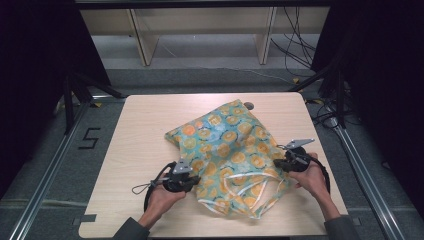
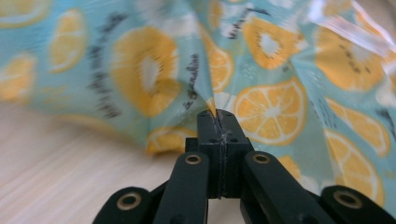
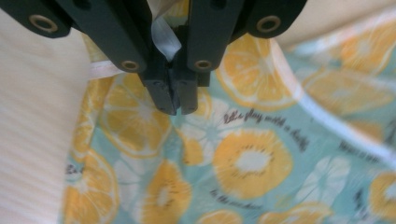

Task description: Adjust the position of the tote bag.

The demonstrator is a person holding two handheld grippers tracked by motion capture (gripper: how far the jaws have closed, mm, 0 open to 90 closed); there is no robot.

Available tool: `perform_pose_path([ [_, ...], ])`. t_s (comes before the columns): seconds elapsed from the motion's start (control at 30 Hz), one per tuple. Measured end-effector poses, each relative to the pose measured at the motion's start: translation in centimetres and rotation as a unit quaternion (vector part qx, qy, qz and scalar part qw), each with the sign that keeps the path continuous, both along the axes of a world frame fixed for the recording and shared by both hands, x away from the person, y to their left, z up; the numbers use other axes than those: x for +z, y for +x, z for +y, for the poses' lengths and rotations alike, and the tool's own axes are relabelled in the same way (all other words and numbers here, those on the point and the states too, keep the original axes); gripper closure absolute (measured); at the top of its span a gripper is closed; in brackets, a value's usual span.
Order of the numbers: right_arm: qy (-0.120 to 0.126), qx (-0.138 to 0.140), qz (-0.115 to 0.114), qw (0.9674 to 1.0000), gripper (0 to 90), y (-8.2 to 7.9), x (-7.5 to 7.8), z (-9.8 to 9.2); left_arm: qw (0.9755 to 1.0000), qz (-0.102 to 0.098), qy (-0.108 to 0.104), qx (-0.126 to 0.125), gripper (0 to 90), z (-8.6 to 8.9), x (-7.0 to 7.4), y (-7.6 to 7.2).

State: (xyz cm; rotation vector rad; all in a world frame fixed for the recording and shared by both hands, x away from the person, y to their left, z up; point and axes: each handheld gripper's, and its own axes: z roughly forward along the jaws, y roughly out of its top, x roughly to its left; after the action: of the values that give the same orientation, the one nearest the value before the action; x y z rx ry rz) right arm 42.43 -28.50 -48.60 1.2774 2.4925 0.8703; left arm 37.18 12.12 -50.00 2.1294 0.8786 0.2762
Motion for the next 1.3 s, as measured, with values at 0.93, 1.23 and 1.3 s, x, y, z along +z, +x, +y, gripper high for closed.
perform_pose_path([
  [0.93,0.013,0.133,-0.033,0.9905,83.9,-7.4,0.0,5.4,0.9961,-0.001,0.023,0.086,64.0,7.6,1.6,1.1],
  [1.23,0.07,0.122,-0.067,0.9877,58.6,-7.3,2.1,5.0,1.0,-0.005,0.002,0.005,35.8,4.4,5.5,-3.4],
  [1.3,0.082,0.104,-0.057,0.9895,57.3,-7.7,2.2,5.2,0.9998,-0.002,0.011,-0.013,34.5,3.3,5.1,-3.7],
])
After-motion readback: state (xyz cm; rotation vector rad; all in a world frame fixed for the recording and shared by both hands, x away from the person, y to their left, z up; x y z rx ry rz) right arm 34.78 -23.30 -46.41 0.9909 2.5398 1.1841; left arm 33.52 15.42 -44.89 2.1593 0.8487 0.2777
